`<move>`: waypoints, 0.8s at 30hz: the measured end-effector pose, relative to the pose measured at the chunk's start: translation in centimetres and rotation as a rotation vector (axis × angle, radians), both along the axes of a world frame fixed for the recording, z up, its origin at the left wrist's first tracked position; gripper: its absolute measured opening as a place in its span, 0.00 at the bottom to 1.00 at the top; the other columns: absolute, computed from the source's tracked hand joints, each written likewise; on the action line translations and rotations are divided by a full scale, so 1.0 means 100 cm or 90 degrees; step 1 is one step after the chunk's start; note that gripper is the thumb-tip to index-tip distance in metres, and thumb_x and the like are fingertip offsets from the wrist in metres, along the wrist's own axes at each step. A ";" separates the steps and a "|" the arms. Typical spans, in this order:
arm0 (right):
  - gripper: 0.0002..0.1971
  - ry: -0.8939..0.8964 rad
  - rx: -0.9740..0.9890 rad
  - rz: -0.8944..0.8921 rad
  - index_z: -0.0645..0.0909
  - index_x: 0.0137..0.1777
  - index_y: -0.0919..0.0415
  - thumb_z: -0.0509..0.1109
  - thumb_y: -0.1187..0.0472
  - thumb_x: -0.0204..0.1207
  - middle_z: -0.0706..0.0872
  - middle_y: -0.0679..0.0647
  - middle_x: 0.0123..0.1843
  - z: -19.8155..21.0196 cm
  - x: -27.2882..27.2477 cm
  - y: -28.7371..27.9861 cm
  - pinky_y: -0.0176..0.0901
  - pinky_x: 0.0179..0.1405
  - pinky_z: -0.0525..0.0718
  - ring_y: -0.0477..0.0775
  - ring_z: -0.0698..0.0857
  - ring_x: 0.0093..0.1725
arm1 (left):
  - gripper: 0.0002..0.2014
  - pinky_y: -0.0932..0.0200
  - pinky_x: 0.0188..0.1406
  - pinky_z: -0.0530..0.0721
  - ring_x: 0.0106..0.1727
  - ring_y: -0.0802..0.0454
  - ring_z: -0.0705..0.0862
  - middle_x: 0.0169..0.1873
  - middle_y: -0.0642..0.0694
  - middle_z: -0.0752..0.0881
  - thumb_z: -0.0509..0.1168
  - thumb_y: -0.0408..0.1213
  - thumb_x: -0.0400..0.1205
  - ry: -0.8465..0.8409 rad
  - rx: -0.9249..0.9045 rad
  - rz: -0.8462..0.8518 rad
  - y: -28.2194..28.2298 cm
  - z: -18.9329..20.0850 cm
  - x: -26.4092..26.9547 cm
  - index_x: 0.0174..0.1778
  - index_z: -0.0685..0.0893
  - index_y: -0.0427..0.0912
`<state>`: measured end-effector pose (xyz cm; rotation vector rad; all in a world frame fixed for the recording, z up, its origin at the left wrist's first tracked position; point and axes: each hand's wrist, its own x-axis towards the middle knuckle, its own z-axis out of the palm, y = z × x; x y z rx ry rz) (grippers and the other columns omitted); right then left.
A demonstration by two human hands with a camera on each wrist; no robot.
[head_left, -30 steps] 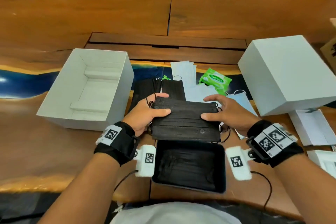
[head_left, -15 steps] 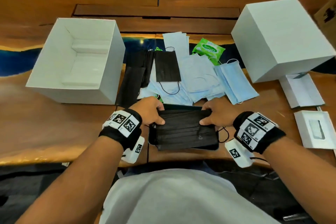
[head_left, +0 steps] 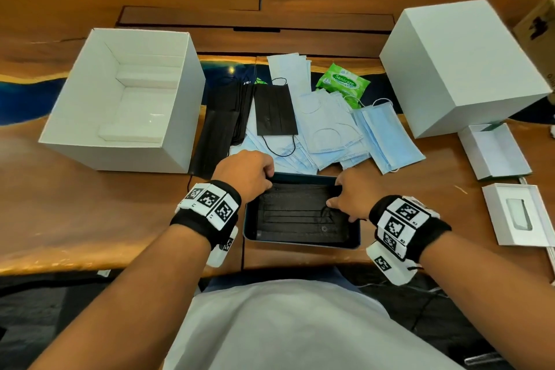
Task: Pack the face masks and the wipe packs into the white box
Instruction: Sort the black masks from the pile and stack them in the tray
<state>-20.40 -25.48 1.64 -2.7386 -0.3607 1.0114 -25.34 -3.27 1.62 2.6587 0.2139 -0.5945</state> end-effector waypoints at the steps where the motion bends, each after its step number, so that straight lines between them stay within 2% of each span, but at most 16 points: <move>1: 0.20 -0.025 -0.019 0.036 0.81 0.58 0.65 0.75 0.50 0.75 0.87 0.57 0.39 0.002 0.002 0.000 0.43 0.30 0.86 0.54 0.86 0.28 | 0.06 0.49 0.55 0.86 0.49 0.50 0.85 0.45 0.52 0.86 0.72 0.43 0.79 0.005 0.000 -0.005 0.000 0.000 0.001 0.50 0.85 0.53; 3: 0.18 -0.099 -0.057 0.102 0.81 0.39 0.60 0.76 0.44 0.70 0.82 0.52 0.33 0.009 0.009 -0.001 0.43 0.30 0.82 0.52 0.81 0.32 | 0.06 0.49 0.54 0.86 0.48 0.51 0.85 0.43 0.53 0.85 0.71 0.45 0.79 0.006 -0.006 -0.005 0.001 0.000 0.004 0.50 0.85 0.53; 4: 0.20 -0.115 -0.056 0.109 0.76 0.32 0.57 0.76 0.43 0.69 0.77 0.51 0.30 0.014 0.013 -0.001 0.41 0.27 0.75 0.51 0.77 0.32 | 0.06 0.49 0.54 0.86 0.48 0.52 0.85 0.43 0.53 0.85 0.71 0.46 0.79 0.002 -0.012 0.000 0.002 0.001 0.006 0.50 0.86 0.52; 5: 0.21 -0.122 -0.051 0.112 0.72 0.30 0.56 0.76 0.43 0.69 0.75 0.50 0.30 0.020 0.018 0.001 0.40 0.26 0.71 0.51 0.76 0.32 | 0.06 0.49 0.54 0.86 0.48 0.52 0.84 0.43 0.53 0.85 0.71 0.46 0.80 -0.004 -0.020 0.010 0.004 0.001 0.008 0.50 0.86 0.51; 6: 0.21 -0.126 -0.043 0.103 0.73 0.31 0.57 0.76 0.43 0.69 0.77 0.52 0.31 0.026 0.024 0.002 0.41 0.26 0.72 0.52 0.77 0.33 | 0.06 0.50 0.54 0.86 0.48 0.52 0.84 0.43 0.53 0.85 0.71 0.46 0.80 -0.011 -0.030 0.024 0.006 0.002 0.011 0.50 0.86 0.50; 7: 0.20 -0.129 -0.030 0.091 0.78 0.33 0.60 0.76 0.43 0.69 0.82 0.54 0.34 0.032 0.031 0.005 0.45 0.29 0.77 0.54 0.81 0.35 | 0.06 0.50 0.54 0.86 0.48 0.52 0.84 0.44 0.52 0.86 0.70 0.47 0.80 -0.021 -0.041 0.039 0.008 0.002 0.014 0.49 0.86 0.50; 8: 0.20 -0.127 -0.013 0.080 0.82 0.38 0.64 0.76 0.44 0.69 0.85 0.57 0.37 0.037 0.038 0.008 0.49 0.35 0.81 0.56 0.83 0.38 | 0.06 0.49 0.53 0.87 0.48 0.52 0.84 0.44 0.51 0.87 0.70 0.47 0.81 -0.032 -0.051 0.054 0.011 0.003 0.018 0.48 0.87 0.50; 10: 0.19 -0.122 0.019 0.075 0.85 0.44 0.65 0.75 0.46 0.71 0.88 0.58 0.42 0.043 0.054 0.016 0.50 0.42 0.84 0.57 0.85 0.42 | 0.06 0.49 0.52 0.87 0.47 0.51 0.85 0.44 0.50 0.88 0.69 0.46 0.81 -0.046 -0.072 0.079 0.016 0.002 0.028 0.47 0.87 0.49; 12: 0.15 -0.105 0.041 0.067 0.86 0.43 0.62 0.75 0.48 0.72 0.88 0.56 0.41 0.043 0.068 0.026 0.46 0.42 0.84 0.55 0.86 0.41 | 0.05 0.49 0.52 0.87 0.46 0.51 0.86 0.44 0.50 0.88 0.69 0.46 0.81 -0.055 -0.094 0.099 0.021 0.001 0.037 0.46 0.87 0.49; 14: 0.14 -0.079 0.063 0.045 0.86 0.40 0.62 0.74 0.49 0.73 0.89 0.56 0.36 0.039 0.081 0.040 0.47 0.40 0.86 0.56 0.88 0.38 | 0.04 0.49 0.51 0.87 0.45 0.52 0.86 0.44 0.51 0.88 0.68 0.45 0.81 -0.066 -0.104 0.119 0.026 0.000 0.047 0.45 0.86 0.50; 17: 0.14 -0.038 0.091 0.016 0.85 0.39 0.63 0.73 0.50 0.74 0.89 0.60 0.31 0.032 0.103 0.064 0.47 0.31 0.89 0.59 0.90 0.32 | 0.03 0.49 0.52 0.87 0.45 0.51 0.85 0.45 0.49 0.89 0.67 0.44 0.82 -0.069 -0.107 0.160 0.036 -0.004 0.063 0.43 0.85 0.51; 21: 0.13 -0.012 0.117 -0.010 0.84 0.44 0.64 0.75 0.52 0.73 0.90 0.62 0.37 0.019 0.129 0.096 0.50 0.31 0.91 0.62 0.91 0.35 | 0.04 0.49 0.54 0.86 0.48 0.50 0.85 0.49 0.48 0.87 0.68 0.44 0.81 -0.061 -0.121 0.225 0.049 -0.015 0.082 0.49 0.84 0.50; 24: 0.15 0.012 0.124 -0.040 0.79 0.51 0.61 0.75 0.51 0.72 0.87 0.59 0.46 0.007 0.148 0.114 0.59 0.36 0.91 0.64 0.90 0.40 | 0.14 0.45 0.60 0.84 0.58 0.45 0.82 0.59 0.43 0.82 0.70 0.44 0.80 -0.075 -0.096 0.273 0.061 -0.026 0.099 0.60 0.82 0.46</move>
